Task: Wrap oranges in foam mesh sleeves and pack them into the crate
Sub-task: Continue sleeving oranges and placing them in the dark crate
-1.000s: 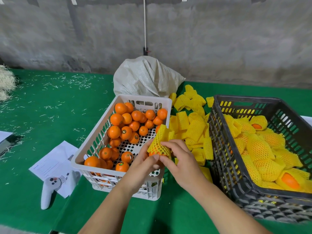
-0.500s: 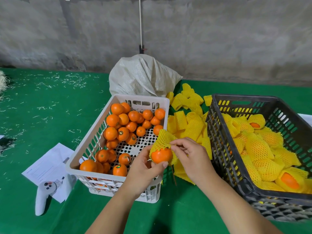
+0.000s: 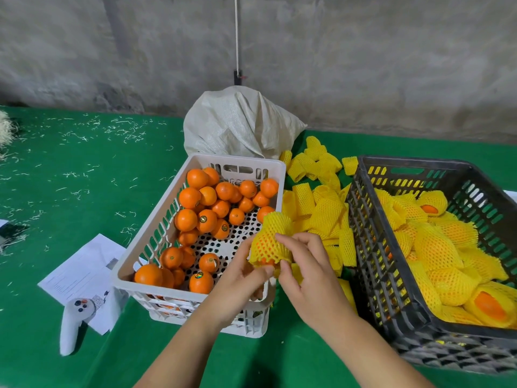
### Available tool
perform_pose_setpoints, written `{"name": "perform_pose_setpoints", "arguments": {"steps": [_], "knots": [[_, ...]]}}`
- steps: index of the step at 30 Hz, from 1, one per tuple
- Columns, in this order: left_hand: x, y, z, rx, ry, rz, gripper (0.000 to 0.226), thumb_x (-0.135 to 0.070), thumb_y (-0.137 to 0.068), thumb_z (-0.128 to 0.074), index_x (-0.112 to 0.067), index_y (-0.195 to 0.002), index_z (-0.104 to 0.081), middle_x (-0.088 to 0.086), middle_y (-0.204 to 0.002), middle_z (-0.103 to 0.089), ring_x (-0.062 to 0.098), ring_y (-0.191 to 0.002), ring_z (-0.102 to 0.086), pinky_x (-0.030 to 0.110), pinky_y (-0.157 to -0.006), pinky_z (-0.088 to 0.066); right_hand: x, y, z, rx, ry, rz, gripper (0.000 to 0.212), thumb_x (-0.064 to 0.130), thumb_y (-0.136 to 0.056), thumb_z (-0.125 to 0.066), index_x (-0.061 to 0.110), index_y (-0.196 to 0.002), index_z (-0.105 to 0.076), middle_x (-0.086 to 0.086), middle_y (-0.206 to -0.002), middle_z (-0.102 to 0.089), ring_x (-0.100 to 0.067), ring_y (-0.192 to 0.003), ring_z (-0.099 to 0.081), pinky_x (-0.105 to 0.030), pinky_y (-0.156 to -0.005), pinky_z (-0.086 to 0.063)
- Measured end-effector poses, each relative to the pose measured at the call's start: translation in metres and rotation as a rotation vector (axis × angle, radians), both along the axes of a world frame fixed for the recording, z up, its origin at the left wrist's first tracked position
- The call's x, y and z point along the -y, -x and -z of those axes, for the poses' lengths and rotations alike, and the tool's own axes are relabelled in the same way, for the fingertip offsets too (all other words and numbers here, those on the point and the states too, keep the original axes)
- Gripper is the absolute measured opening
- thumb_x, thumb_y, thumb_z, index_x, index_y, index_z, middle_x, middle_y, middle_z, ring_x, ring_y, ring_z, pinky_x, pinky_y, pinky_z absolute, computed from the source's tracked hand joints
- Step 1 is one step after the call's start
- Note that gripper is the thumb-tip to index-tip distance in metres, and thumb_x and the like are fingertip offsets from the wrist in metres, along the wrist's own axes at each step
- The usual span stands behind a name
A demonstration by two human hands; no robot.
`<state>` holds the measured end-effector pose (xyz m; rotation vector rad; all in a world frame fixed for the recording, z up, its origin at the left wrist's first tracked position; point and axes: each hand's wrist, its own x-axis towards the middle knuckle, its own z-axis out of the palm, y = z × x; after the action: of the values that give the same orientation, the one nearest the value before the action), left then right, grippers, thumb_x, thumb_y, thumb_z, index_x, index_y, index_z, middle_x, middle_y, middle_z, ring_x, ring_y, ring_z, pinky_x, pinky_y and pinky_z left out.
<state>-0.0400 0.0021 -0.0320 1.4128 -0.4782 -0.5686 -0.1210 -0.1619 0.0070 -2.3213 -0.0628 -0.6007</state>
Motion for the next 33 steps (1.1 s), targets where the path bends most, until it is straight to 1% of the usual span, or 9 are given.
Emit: {"name": "perform_pose_setpoints", "arguments": {"steps": [4, 8, 11, 15, 19, 22, 27, 30, 33], "knots": [[0.005, 0.004, -0.001, 0.073, -0.060, -0.092, 0.049, -0.041, -0.094, -0.077, -0.043, -0.135, -0.051, -0.005, -0.074, -0.064, 0.010, -0.057, -0.051, 0.022, -0.052, -0.043, 0.005, -0.005, 0.003, 0.097, 0.069, 0.110, 0.047, -0.002, -0.089, -0.069, 0.013, -0.133, -0.065, 0.002, -0.119, -0.053, -0.010, -0.107, -0.055, -0.019, -0.083, -0.051], [0.013, 0.007, -0.001, 0.073, -0.027, -0.202, 0.043, -0.039, -0.093, -0.079, -0.040, -0.126, -0.053, 0.004, -0.097, -0.076, 0.019, -0.076, -0.067, 0.032, -0.065, -0.056, 0.001, -0.002, 0.006, 0.148, 0.093, 0.063, 0.034, 0.002, -0.089, -0.071, 0.013, -0.121, -0.070, 0.005, -0.111, -0.057, -0.009, -0.100, -0.059, -0.020, -0.079, -0.052], [0.012, 0.007, 0.000, 0.067, -0.017, -0.228, 0.046, -0.033, -0.092, -0.076, -0.043, -0.128, -0.049, 0.008, -0.104, -0.077, 0.024, -0.083, -0.073, 0.032, -0.069, -0.060, -0.007, 0.003, -0.001, -0.067, -0.251, 0.089, 0.044, 0.044, -0.089, -0.068, 0.035, -0.131, -0.058, 0.021, -0.125, -0.049, -0.001, -0.115, -0.054, -0.018, -0.090, -0.050], [0.010, 0.007, 0.003, 0.086, -0.037, -0.114, 0.065, -0.017, -0.087, -0.076, -0.047, -0.133, -0.043, 0.013, -0.095, -0.071, 0.035, -0.067, -0.065, 0.042, -0.054, -0.056, -0.013, 0.003, -0.009, -0.398, -0.887, 0.078, 0.093, 0.096, -0.060, -0.059, 0.060, -0.142, -0.034, 0.027, -0.138, -0.047, 0.004, -0.123, -0.052, -0.020, -0.093, -0.050], [0.017, 0.015, 0.011, 0.323, -0.214, -0.041, 0.079, -0.019, -0.083, -0.078, -0.043, -0.143, -0.033, 0.000, -0.100, -0.071, 0.028, -0.077, -0.070, 0.048, -0.062, -0.055, -0.014, 0.001, -0.001, -0.447, -0.964, 0.158, 0.107, 0.074, -0.054, -0.078, 0.044, -0.149, -0.040, 0.011, -0.142, -0.056, -0.016, -0.127, -0.058, -0.045, -0.106, -0.051], [0.018, 0.019, 0.014, 0.413, -0.315, -0.063, 0.078, -0.031, -0.079, -0.076, -0.054, -0.138, -0.030, -0.015, -0.102, -0.070, 0.013, -0.071, -0.069, 0.036, -0.054, -0.051, -0.011, 0.006, 0.004, -0.438, -0.953, 0.133, 0.112, 0.065, -0.050, -0.085, 0.042, -0.149, -0.038, 0.011, -0.138, -0.057, -0.012, -0.122, -0.060, -0.035, -0.096, -0.058], [0.022, 0.026, 0.011, 0.475, -0.452, -0.083, 0.083, -0.039, -0.078, -0.080, -0.061, -0.133, -0.022, -0.015, -0.101, -0.069, 0.014, -0.069, -0.068, 0.043, -0.057, -0.053, -0.004, 0.006, 0.007, -0.393, -0.859, 0.139, 0.097, 0.052, -0.057, -0.086, 0.049, -0.143, -0.038, 0.011, -0.132, -0.059, -0.008, -0.112, -0.063, -0.026, -0.081, -0.061], [0.032, 0.029, 0.008, 0.637, -0.614, -0.157, 0.084, -0.067, -0.078, -0.075, -0.051, -0.144, -0.025, -0.030, -0.127, -0.046, -0.005, -0.099, -0.061, 0.026, -0.070, -0.055, 0.039, 0.003, 0.000, -0.360, -0.850, 0.301, 0.103, 0.052, -0.062, -0.087, 0.050, -0.147, -0.030, 0.010, -0.141, -0.053, -0.015, -0.118, -0.061, -0.034, -0.087, -0.059], [0.040, 0.028, 0.009, 0.681, -0.711, -0.247, 0.071, -0.062, -0.090, -0.066, -0.039, -0.149, -0.032, -0.024, -0.133, -0.031, 0.003, -0.120, -0.051, 0.028, -0.080, -0.051, 0.115, 0.001, -0.012, -0.260, -0.886, 0.452, 0.093, 0.044, -0.067, -0.092, 0.054, -0.140, -0.035, 0.005, -0.143, -0.053, -0.020, -0.111, -0.065, -0.041, -0.079, -0.063]]}}
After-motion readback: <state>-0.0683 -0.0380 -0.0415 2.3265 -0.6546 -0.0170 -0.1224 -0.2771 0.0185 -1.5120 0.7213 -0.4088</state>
